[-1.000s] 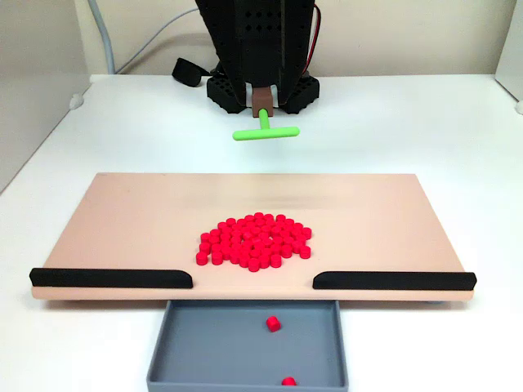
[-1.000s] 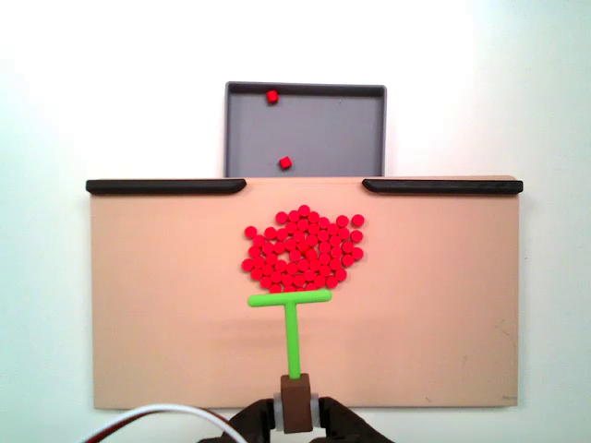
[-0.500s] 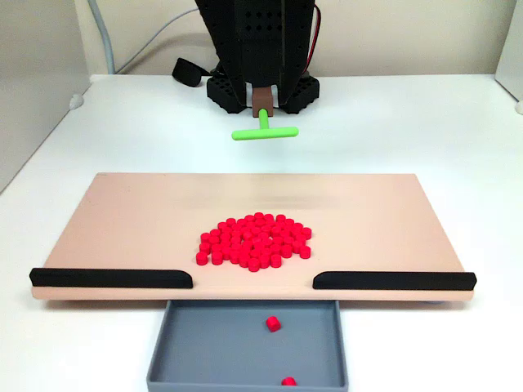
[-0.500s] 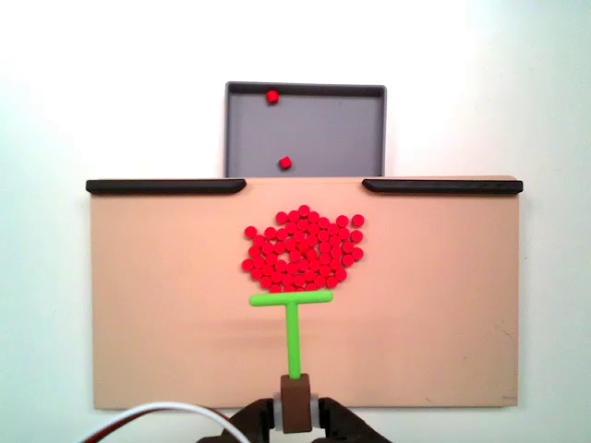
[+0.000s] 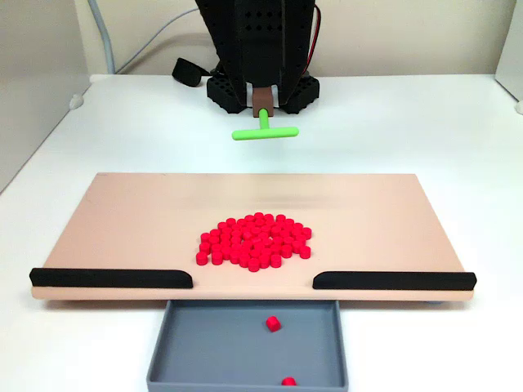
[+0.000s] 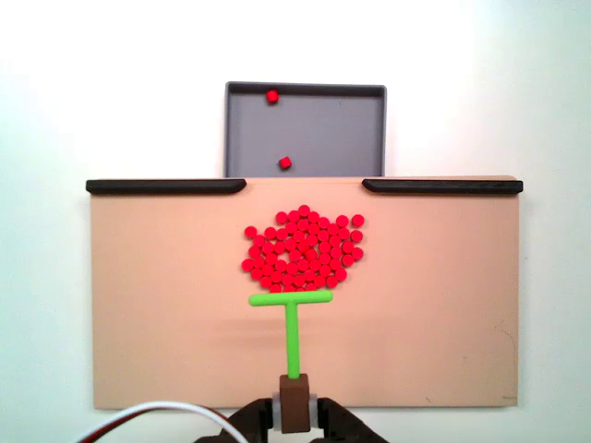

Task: Push granules from left to the grey container

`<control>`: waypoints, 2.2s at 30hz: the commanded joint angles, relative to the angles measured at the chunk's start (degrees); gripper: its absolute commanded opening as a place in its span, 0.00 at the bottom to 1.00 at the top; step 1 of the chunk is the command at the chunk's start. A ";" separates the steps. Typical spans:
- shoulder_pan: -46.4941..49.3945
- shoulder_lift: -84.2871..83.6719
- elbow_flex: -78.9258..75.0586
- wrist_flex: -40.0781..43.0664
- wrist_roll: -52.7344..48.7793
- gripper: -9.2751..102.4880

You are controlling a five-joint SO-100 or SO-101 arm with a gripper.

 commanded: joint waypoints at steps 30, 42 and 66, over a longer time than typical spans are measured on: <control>-10.63 1.14 -1.41 -0.26 23.47 0.08; -14.06 -3.34 -4.57 -0.26 38.14 0.08; -19.95 -11.25 -6.59 -0.26 73.65 0.08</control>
